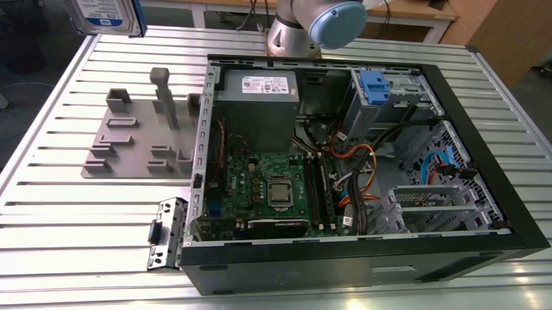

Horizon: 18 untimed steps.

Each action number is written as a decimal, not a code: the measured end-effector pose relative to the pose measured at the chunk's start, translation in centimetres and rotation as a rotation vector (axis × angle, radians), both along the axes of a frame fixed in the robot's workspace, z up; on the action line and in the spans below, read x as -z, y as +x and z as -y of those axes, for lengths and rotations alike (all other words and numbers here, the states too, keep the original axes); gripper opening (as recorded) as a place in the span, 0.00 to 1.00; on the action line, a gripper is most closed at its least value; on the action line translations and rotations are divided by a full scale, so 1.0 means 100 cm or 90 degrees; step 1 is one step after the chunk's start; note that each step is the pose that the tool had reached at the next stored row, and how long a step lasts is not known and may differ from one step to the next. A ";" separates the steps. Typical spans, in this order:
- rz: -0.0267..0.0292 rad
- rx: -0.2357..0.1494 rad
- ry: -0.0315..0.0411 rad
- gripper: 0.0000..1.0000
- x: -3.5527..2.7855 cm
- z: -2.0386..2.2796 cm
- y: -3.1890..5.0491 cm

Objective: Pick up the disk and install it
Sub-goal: 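Pick up the disk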

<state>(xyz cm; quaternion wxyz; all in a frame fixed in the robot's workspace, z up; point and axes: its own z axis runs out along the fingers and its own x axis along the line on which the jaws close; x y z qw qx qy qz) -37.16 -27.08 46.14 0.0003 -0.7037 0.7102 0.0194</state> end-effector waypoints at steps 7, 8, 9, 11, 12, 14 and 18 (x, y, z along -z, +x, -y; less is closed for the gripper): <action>0.0000 0.000 0.0000 0.36 -0.0059 0.0000 0.0000; 0.0000 0.000 0.0000 0.36 -0.0059 0.0000 0.0000; 0.0000 0.000 0.0000 0.36 -0.0060 0.0000 0.0000; -0.0001 0.000 0.0000 0.36 -0.0060 0.0000 0.0000; -0.0001 0.000 0.0000 0.36 -0.0060 0.0000 0.0001; -0.0002 0.000 -0.0001 0.36 -0.0061 0.0000 0.0008; 0.0000 0.000 0.0000 0.36 -0.0060 0.0000 0.0046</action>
